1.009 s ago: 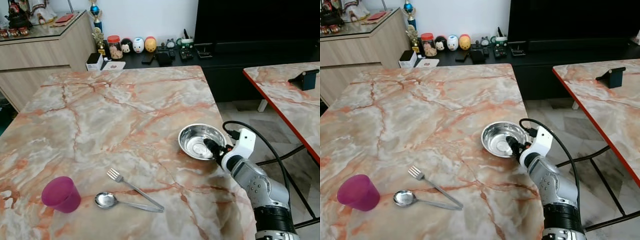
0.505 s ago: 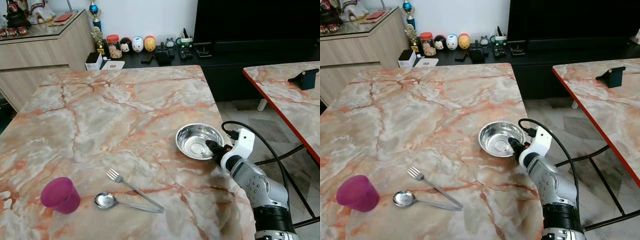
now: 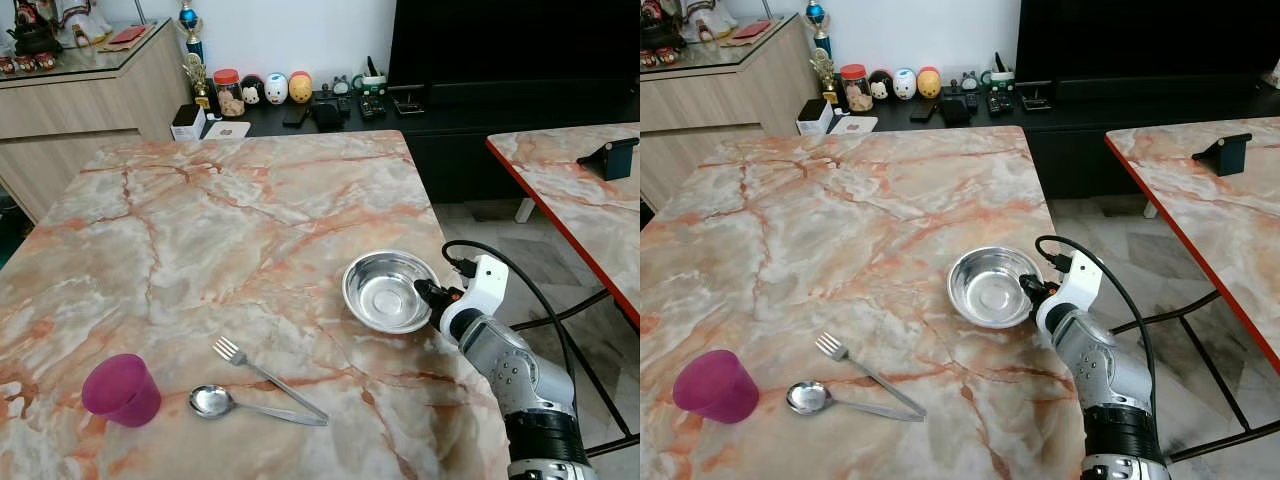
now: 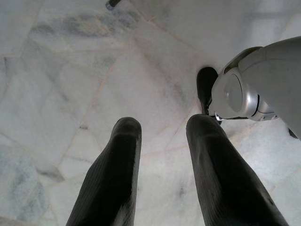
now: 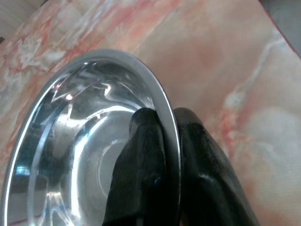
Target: Setting the table
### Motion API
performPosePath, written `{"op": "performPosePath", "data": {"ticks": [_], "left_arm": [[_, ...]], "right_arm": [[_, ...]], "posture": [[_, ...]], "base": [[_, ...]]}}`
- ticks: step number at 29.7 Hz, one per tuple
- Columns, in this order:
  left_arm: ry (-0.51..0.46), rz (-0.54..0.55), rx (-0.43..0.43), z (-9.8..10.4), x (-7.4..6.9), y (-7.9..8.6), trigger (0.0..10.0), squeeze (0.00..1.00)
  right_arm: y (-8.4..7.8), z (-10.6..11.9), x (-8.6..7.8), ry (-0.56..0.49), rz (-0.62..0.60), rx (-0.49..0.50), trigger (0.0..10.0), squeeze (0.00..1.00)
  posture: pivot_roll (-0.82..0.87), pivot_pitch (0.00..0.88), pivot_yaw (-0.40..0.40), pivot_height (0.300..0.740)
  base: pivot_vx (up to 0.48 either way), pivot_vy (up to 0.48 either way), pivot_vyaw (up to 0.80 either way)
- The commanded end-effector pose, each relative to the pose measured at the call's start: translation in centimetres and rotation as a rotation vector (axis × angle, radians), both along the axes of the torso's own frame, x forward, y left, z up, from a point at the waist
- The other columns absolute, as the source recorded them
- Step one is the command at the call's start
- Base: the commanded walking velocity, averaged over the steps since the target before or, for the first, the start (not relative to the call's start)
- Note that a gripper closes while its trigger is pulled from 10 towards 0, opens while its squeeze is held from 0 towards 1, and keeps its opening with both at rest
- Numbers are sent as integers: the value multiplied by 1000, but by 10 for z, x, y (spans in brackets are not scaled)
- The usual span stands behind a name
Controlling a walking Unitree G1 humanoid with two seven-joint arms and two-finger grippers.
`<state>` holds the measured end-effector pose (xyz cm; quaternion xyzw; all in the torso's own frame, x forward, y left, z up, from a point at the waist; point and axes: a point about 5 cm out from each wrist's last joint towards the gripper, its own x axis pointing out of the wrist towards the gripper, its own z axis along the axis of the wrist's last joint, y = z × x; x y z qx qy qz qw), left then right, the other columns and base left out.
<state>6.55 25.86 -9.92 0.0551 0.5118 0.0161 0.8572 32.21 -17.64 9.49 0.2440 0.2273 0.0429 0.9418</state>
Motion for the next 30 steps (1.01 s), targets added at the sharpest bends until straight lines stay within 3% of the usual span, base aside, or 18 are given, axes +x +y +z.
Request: {"op": "performPosePath", "data": {"ticks": [1,15,16,22,30], "left_arm": [[30,5,8,-1,-7,4,10000,0],[34,48,15,-1,-8,6,10000,0],[32,71,15,0,-9,8,10000,0],[25,148,13,1,-13,14,10000,0],[12,175,5,1,-11,14,10000,0]], "right_arm": [[3,2,2,-7,3,-5,0,0],[9,36,10,-282,-34,80,314,0],[10,42,10,-325,-30,91,10000,0],[8,55,11,-423,-59,107,10000,0],[5,60,13,-456,-73,103,10000,0]], "posture": [[-59,0,70,740],[-57,0,72,740],[-56,0,71,740],[-49,0,66,740],[-51,0,61,740]], "base": [[0,0,0],[0,0,0],[0,0,0],[0,0,0],[0,0,0]]}}
